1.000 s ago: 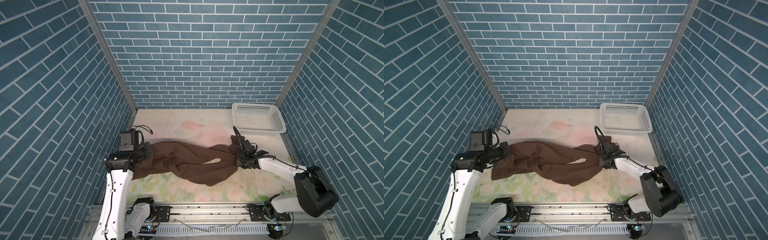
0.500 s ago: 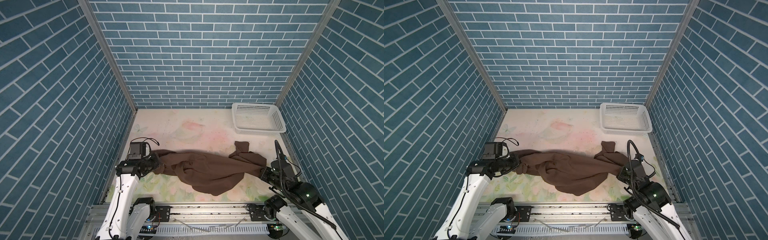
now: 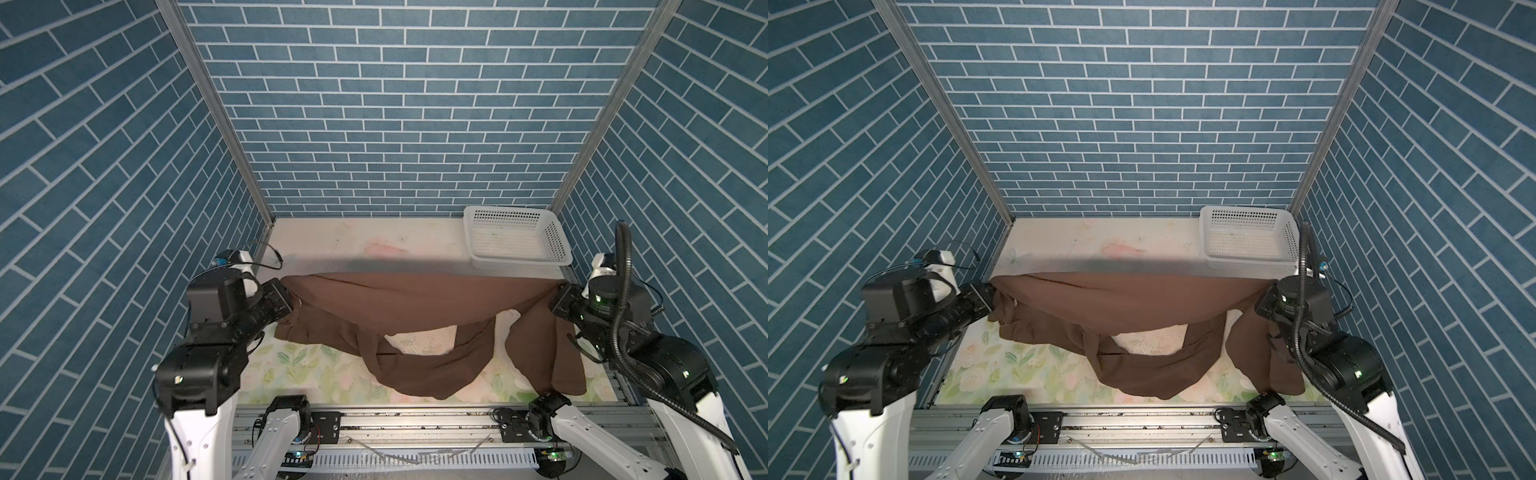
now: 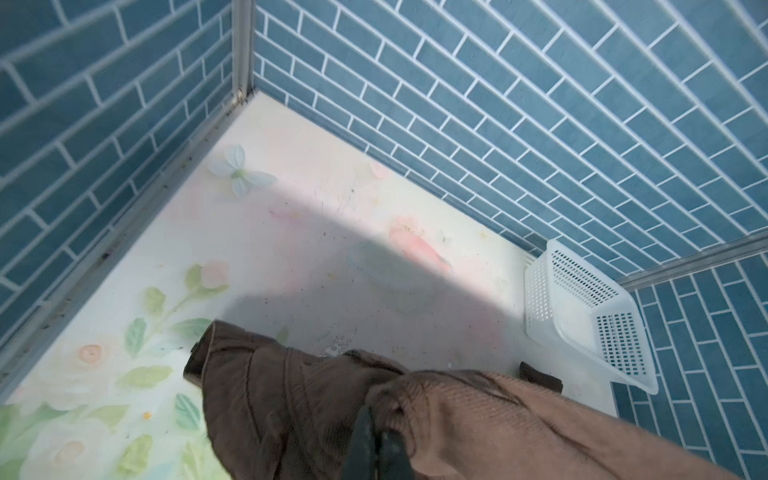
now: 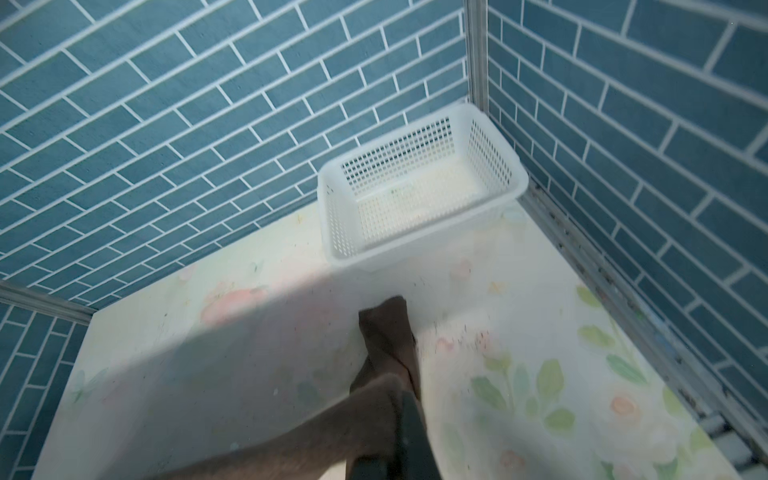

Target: Fold and stack the trousers

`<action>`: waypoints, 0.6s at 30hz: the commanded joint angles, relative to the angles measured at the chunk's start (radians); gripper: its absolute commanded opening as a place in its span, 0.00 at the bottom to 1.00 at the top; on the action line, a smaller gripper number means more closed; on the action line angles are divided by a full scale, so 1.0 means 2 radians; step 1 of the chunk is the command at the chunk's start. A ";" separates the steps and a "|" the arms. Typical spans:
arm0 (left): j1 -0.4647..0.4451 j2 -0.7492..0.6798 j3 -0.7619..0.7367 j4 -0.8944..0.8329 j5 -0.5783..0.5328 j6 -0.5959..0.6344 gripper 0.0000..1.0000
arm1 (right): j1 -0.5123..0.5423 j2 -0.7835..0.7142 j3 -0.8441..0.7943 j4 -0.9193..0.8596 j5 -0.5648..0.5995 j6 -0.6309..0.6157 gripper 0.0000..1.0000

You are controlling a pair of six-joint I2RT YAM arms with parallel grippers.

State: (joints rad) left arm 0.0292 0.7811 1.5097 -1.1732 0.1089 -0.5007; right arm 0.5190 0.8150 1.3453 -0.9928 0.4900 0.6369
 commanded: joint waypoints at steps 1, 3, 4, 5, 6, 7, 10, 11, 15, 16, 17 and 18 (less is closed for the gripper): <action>0.000 0.017 0.017 -0.058 -0.073 0.003 0.00 | 0.000 0.063 0.018 0.089 0.042 -0.090 0.00; 0.000 0.026 -0.002 -0.047 -0.083 -0.005 0.00 | 0.000 0.105 0.011 0.128 0.043 -0.113 0.00; 0.000 0.032 -0.018 -0.034 -0.086 -0.007 0.00 | 0.000 0.126 0.005 0.147 0.043 -0.124 0.00; 0.000 0.040 -0.035 -0.019 -0.090 -0.011 0.00 | 0.000 0.156 0.000 0.164 0.041 -0.131 0.00; 0.000 0.049 -0.050 -0.003 -0.095 -0.014 0.00 | 0.000 0.180 -0.002 0.174 0.036 -0.134 0.00; 0.000 0.061 -0.063 0.016 -0.102 -0.018 0.00 | -0.001 0.209 -0.006 0.190 0.029 -0.138 0.00; 0.001 0.106 -0.087 0.066 -0.133 -0.033 0.00 | -0.003 0.299 -0.007 0.232 -0.004 -0.139 0.00; 0.002 0.122 -0.088 0.080 -0.142 -0.038 0.00 | -0.003 0.333 0.000 0.243 -0.020 -0.138 0.00; 0.007 0.190 -0.079 0.138 -0.195 -0.059 0.02 | -0.006 0.480 0.076 0.230 -0.093 -0.136 0.01; 0.013 0.210 -0.073 0.146 -0.205 -0.062 0.05 | -0.006 0.517 0.106 0.212 -0.117 -0.135 0.11; 0.020 0.229 -0.064 0.154 -0.217 -0.063 0.11 | -0.006 0.543 0.127 0.198 -0.140 -0.130 0.23; 0.026 0.247 -0.055 0.157 -0.223 -0.063 0.18 | -0.006 0.560 0.135 0.195 -0.161 -0.126 0.32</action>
State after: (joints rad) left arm 0.0502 1.2224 1.3434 -0.9779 -0.2153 -0.5900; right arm 0.5110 1.8797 1.5211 -0.5594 0.3145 0.3878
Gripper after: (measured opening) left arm 0.137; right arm 0.271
